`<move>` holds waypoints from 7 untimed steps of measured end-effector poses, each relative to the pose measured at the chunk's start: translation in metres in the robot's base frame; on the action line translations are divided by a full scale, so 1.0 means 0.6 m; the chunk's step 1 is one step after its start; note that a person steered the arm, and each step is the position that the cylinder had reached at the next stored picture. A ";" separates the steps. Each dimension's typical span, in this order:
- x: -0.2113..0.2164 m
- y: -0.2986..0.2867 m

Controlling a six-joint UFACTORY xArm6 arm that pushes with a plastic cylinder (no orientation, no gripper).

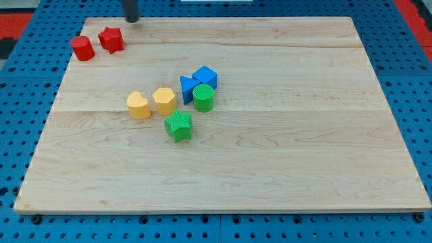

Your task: Push red star closer to yellow heart

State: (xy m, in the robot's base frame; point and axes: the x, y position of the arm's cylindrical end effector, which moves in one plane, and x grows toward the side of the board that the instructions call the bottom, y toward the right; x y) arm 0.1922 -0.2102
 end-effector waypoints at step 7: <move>0.148 -0.008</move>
State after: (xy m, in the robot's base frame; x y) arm 0.2812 -0.2149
